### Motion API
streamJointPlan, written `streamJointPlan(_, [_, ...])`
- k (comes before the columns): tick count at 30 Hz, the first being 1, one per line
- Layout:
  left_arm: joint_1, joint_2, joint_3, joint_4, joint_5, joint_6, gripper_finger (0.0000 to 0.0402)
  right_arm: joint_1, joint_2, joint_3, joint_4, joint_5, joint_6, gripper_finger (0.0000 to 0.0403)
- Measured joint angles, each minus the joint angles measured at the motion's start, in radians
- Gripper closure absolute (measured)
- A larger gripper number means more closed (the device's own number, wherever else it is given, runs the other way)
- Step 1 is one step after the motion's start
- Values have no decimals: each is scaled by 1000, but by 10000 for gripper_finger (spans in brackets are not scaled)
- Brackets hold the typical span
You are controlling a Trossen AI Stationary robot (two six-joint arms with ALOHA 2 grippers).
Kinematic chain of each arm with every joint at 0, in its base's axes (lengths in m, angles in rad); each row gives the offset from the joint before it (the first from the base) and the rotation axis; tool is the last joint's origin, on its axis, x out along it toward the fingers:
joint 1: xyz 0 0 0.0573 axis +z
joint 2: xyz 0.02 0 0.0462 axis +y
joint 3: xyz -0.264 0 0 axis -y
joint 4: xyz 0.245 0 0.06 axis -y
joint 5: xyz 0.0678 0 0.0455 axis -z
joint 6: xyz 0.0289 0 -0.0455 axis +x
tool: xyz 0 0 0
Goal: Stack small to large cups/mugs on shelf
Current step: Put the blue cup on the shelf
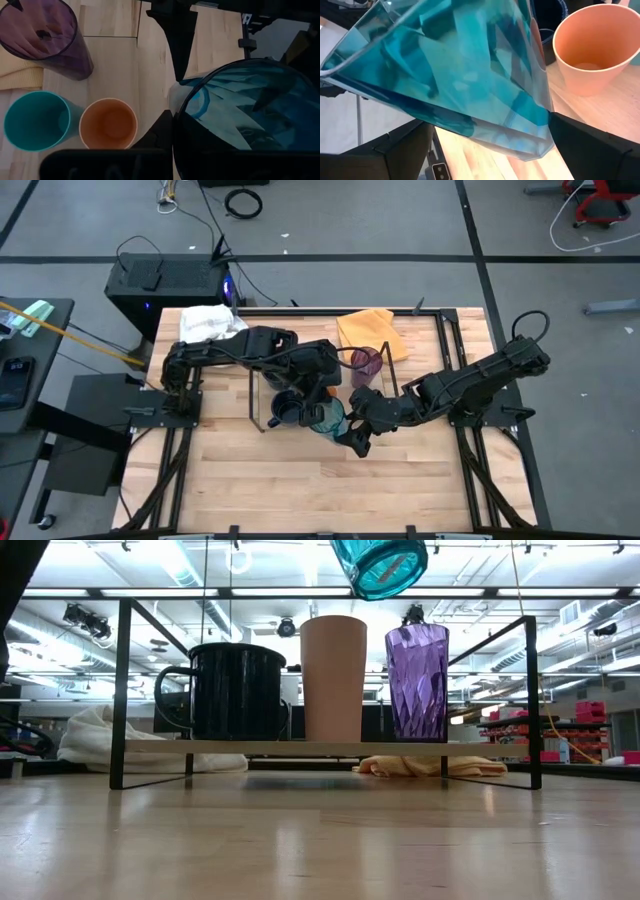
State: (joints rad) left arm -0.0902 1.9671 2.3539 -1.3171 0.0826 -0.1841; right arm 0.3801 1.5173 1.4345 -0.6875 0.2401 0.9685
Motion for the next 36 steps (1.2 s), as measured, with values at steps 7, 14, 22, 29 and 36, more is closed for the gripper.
streamJointPlan(7, [0,0,0,-1,0,-3,390,6,0,0,1,20,-12,5])
streamJointPlan(14, [5,0,0,-2,1,-7,390,6,0,-1,1,24,-30,4])
streamJointPlan(22, [4,-1,0,-2,1,-6,390,6,0,-1,4,24,-29,4])
streamJointPlan(29, [4,-2,0,-2,1,-6,389,6,0,-1,4,27,-28,6])
streamJointPlan(36, [4,-2,0,-2,1,-5,389,6,0,-1,5,26,-27,4])
